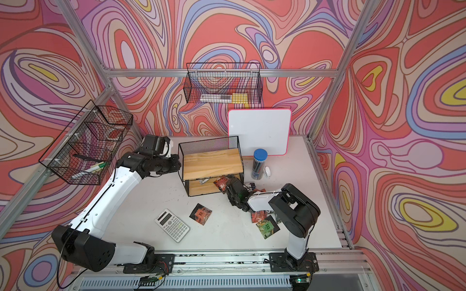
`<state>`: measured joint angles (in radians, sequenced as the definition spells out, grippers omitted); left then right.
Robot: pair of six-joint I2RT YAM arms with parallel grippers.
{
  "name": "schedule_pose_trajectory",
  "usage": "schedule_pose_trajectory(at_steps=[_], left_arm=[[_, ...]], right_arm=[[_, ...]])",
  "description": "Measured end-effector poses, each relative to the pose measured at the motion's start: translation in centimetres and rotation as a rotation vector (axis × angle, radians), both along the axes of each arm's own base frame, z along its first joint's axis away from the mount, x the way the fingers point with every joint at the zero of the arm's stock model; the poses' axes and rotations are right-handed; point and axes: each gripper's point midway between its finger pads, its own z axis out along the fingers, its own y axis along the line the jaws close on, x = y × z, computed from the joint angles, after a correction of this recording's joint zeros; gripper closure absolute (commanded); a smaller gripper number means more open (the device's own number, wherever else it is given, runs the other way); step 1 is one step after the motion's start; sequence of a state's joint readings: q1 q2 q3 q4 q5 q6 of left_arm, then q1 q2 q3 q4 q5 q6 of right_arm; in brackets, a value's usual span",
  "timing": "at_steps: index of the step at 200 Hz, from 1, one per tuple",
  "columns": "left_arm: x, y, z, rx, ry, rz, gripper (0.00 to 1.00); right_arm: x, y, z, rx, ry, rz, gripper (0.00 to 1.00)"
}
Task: Remove the tea bags from the shelf
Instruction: Pick up the tea bag from the shelf.
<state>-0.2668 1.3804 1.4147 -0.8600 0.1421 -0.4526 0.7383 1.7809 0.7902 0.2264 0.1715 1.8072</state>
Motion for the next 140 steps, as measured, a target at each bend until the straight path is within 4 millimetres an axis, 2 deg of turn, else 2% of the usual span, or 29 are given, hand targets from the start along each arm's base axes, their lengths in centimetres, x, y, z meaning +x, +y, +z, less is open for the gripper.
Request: schedule_pose_trajectory(at_steps=[39, 100, 140], left_arm=[[0.1, 0.0, 0.0, 0.000, -0.001, 0.000, 1.00], [0.1, 0.0, 0.1, 0.002, -0.001, 0.002, 1.00], [0.1, 0.0, 0.0, 0.003, -0.001, 0.002, 1.00]], right_arm=[[0.2, -0.1, 0.9, -0.001, -0.010, -0.005, 0.99], [0.3, -0.1, 1.4, -0.001, -0.012, -0.007, 1.00], [0.8, 0.6, 2.4, 0.007, -0.008, 0.001, 1.00]])
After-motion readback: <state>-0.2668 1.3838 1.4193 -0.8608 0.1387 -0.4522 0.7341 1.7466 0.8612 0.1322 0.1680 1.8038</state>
